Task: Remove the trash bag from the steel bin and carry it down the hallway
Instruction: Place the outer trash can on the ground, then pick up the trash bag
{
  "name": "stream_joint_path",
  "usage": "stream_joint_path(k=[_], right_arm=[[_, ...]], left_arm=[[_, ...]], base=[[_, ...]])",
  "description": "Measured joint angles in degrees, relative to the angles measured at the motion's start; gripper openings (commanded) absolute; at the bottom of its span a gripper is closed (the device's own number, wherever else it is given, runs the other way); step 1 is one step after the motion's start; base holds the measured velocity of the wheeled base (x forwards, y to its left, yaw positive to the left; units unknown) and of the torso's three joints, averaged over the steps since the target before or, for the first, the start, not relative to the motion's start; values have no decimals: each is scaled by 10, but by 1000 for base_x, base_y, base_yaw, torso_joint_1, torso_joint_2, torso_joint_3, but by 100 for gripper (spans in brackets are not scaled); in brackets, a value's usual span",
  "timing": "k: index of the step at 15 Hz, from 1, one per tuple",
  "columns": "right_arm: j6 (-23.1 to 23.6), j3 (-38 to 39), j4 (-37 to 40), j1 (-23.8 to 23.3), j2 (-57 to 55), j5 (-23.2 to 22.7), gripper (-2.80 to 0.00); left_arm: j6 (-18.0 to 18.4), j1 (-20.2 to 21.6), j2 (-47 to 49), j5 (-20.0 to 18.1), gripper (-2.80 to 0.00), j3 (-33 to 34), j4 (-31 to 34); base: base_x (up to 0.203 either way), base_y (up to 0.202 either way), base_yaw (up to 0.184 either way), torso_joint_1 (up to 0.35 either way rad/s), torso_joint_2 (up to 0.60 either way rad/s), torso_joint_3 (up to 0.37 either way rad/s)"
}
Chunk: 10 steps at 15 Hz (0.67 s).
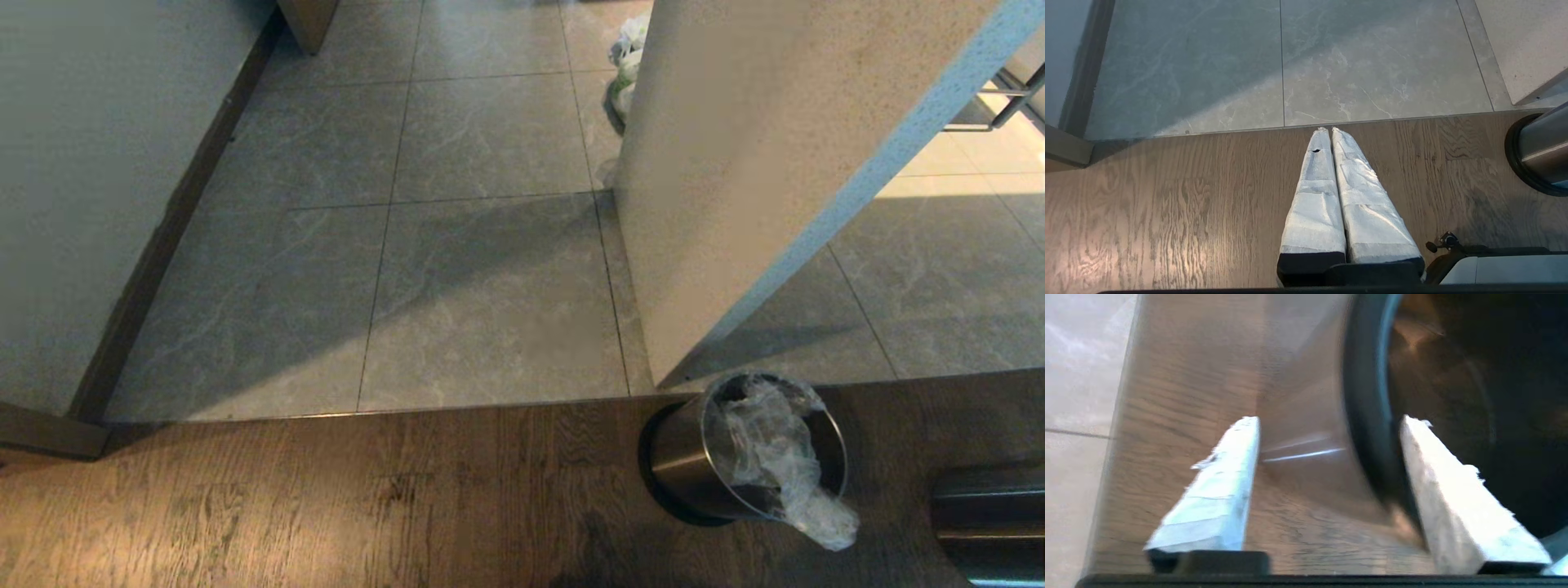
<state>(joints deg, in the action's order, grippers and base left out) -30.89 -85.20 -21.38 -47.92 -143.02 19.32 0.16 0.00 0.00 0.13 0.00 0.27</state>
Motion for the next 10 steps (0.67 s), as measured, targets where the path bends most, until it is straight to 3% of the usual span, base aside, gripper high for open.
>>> stream_joint_path(k=[4,5,8,10], right_arm=[[-1,60,1,-4,93,-7,0],[-1,80,1,-2,127,-12,-280],[2,145,5,36,242,-33,-280],[4,200,9,97,327,-37,-280]], left_arm=[[0,0,0,0,-280,0,0],[0,0,0,0,-280,0,0],[0,0,0,0,-280,0,0],[0,0,0,0,-280,0,0]], base=[[0,0,0,0,0,0],[0,0,0,0,0,0],[0,0,0,0,0,0],[0,0,0,0,0,0]])
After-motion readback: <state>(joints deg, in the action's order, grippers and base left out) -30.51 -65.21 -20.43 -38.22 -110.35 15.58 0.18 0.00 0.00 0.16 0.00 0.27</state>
